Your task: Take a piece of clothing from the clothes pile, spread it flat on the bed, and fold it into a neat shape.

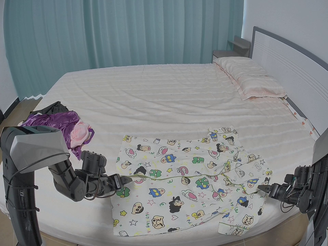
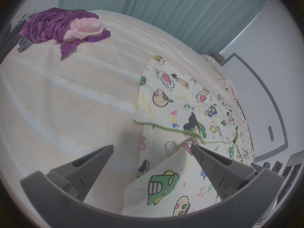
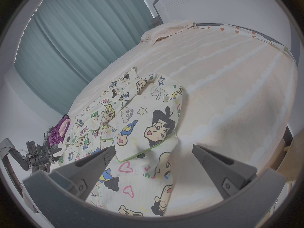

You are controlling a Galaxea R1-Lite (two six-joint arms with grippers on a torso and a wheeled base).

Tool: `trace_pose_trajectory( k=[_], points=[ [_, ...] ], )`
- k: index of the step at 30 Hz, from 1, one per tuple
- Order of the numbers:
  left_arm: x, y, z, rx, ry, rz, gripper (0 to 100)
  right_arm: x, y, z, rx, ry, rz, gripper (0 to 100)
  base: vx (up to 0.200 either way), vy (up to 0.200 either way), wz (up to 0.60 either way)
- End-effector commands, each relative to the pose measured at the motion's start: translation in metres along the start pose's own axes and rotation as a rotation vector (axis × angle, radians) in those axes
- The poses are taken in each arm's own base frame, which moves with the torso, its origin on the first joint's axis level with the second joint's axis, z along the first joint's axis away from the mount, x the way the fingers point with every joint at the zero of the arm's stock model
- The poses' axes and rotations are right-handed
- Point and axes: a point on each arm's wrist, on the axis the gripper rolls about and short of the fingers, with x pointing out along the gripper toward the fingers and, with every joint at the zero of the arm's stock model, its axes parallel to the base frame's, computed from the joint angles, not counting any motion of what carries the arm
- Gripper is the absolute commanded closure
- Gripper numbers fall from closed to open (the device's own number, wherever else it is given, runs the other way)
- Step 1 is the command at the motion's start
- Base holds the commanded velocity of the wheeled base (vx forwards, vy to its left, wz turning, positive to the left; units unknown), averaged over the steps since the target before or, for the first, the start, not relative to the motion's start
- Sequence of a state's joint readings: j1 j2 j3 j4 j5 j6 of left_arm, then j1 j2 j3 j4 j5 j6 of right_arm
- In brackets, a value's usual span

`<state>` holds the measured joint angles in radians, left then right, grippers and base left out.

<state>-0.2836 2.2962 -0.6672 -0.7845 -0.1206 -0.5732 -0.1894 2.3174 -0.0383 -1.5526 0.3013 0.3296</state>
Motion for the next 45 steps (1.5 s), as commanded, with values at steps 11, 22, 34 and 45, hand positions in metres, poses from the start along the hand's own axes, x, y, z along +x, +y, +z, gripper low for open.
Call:
trace_pose_trajectory(
  k=[11, 22, 34, 45],
  points=[
    [-0.021, -0.008, -0.010, -0.037, 0.013, -0.007, 0, -0.002, 0.000, -0.005, 0.005, 0.024, -0.002, 0, 0.000, 0.000, 0.00],
    [-0.023, -0.016, -0.012, -0.066, 0.004, -0.015, 100, -0.004, 0.003, -0.009, 0.003, 0.047, 0.001, 0, 0.000, 0.000, 0.00],
    [-0.041, -0.021, -0.003, -0.057, -0.111, 0.043, 100, -0.004, 0.004, -0.010, 0.000, 0.047, 0.003, 0, 0.000, 0.000, 0.00],
    [-0.036, -0.014, -0.001, 0.032, -0.135, 0.036, 100, -0.004, 0.005, -0.010, -0.002, 0.050, 0.008, 0, 0.000, 0.000, 0.00]
  ],
)
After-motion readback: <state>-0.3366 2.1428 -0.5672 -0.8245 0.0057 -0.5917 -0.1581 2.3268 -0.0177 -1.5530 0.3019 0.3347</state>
